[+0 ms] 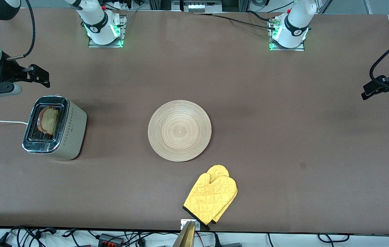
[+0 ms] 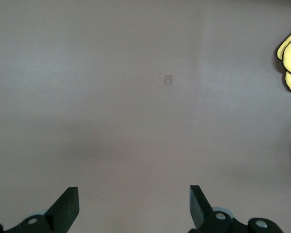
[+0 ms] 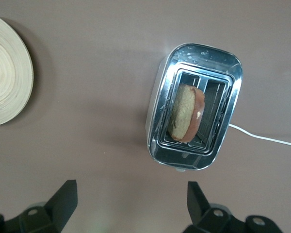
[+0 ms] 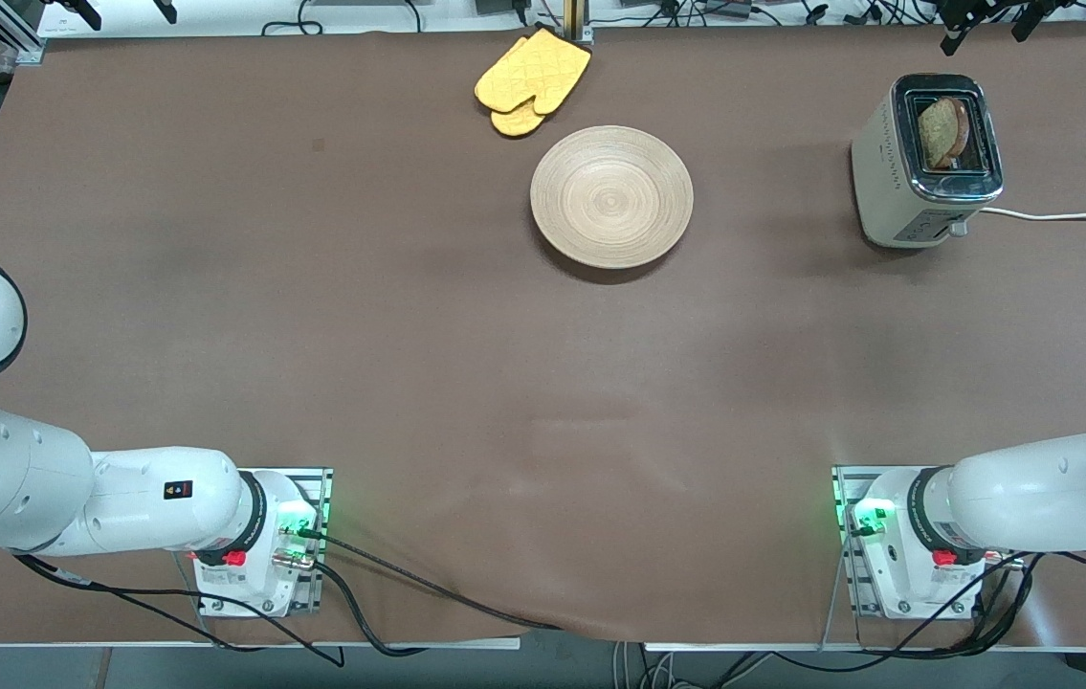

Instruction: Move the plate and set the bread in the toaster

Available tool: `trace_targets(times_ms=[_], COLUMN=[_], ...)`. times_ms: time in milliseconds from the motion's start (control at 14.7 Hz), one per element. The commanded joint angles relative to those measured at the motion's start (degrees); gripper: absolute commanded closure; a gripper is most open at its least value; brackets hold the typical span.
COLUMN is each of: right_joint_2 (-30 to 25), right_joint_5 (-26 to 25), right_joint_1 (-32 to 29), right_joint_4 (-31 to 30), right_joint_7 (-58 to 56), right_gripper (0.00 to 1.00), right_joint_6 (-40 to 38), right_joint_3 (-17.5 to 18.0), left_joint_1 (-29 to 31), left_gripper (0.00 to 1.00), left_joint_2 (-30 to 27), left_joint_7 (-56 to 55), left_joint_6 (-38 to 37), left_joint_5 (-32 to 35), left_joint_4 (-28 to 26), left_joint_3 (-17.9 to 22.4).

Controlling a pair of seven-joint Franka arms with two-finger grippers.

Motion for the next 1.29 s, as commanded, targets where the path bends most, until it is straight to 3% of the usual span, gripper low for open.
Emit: trace_targets(times_ms=[0,408,1224], right_joint_2=[0.39,-0.48,1.71], right_joint_5=[0.58,2.25,1.65], right_joint_1=[-0.98,-5.98,-5.02], right_joint_4=[0.50,-0.12,1.03], right_joint_7=[0.04,-0.04,-0.48], right_gripper=[0.00,0.00,0.00], right_joint_6=[0.27,0.36,-0.35], right_joint_3=[-1.72,-1.02,-0.85], left_joint_1=[0.95,1.05,2.36], left_gripper=[0.00,0.00,0.00], left_joint_2=[0.40,0.40,0.48], left_joint_7=[0.48,0.48,0.56], left_joint_6=[-1.25,-1.42,-3.44], left_joint_5=[-1.28,-1.28,-2.16], left_joint_4=[1.24,1.24,1.24], left_joint_3=[-0.05,-0.05,-0.05])
